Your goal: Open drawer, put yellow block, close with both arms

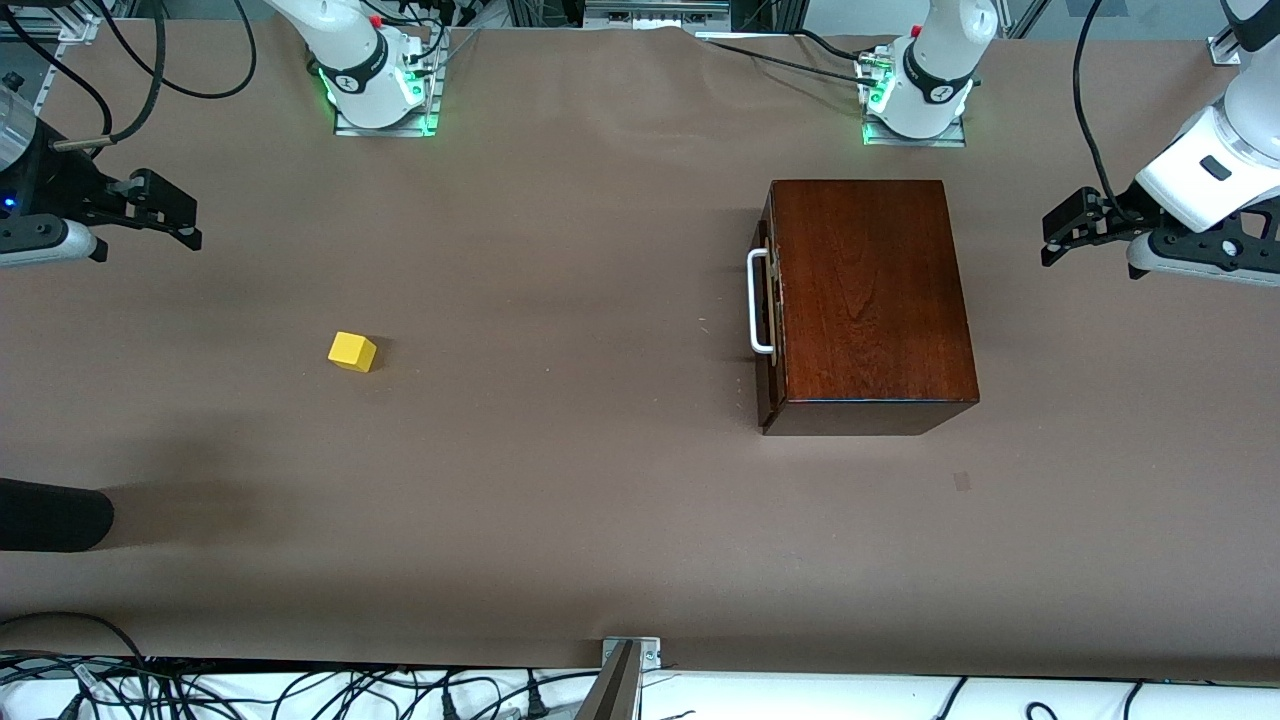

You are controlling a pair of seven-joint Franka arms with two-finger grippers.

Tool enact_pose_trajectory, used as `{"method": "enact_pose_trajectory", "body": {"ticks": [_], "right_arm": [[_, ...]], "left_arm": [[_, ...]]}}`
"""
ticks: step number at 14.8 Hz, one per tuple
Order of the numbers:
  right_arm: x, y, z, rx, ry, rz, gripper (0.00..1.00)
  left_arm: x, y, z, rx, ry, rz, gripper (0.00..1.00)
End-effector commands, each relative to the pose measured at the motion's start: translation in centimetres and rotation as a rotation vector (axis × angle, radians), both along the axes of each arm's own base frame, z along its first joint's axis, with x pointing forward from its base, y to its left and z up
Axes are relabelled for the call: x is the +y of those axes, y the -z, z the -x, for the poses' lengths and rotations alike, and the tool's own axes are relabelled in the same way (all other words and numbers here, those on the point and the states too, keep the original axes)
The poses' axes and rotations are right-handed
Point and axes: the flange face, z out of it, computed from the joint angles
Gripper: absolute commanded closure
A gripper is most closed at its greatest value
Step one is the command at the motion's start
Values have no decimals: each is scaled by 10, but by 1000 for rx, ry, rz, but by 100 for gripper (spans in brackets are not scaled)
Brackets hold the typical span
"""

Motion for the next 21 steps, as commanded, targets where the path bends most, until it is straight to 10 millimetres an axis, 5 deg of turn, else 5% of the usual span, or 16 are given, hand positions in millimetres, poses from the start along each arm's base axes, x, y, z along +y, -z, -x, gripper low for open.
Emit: {"method": "enact_pose_trajectory", "body": {"ticks": [1, 9, 14, 21], "right_arm": [[-1, -5, -3, -6, 9, 4, 0], [-8, -4, -3, -5, 21, 5, 0], [-8, -4, -3, -5, 21, 5, 0], [-8, -4, -3, -5, 21, 5, 0]], "left_arm": [[2, -1, 1, -7, -9, -25, 0], [-10, 3, 6, 40, -9, -11, 0], [-123, 59, 11, 183, 53, -45, 0], [-258, 100, -3, 213, -16, -12, 0]]}}
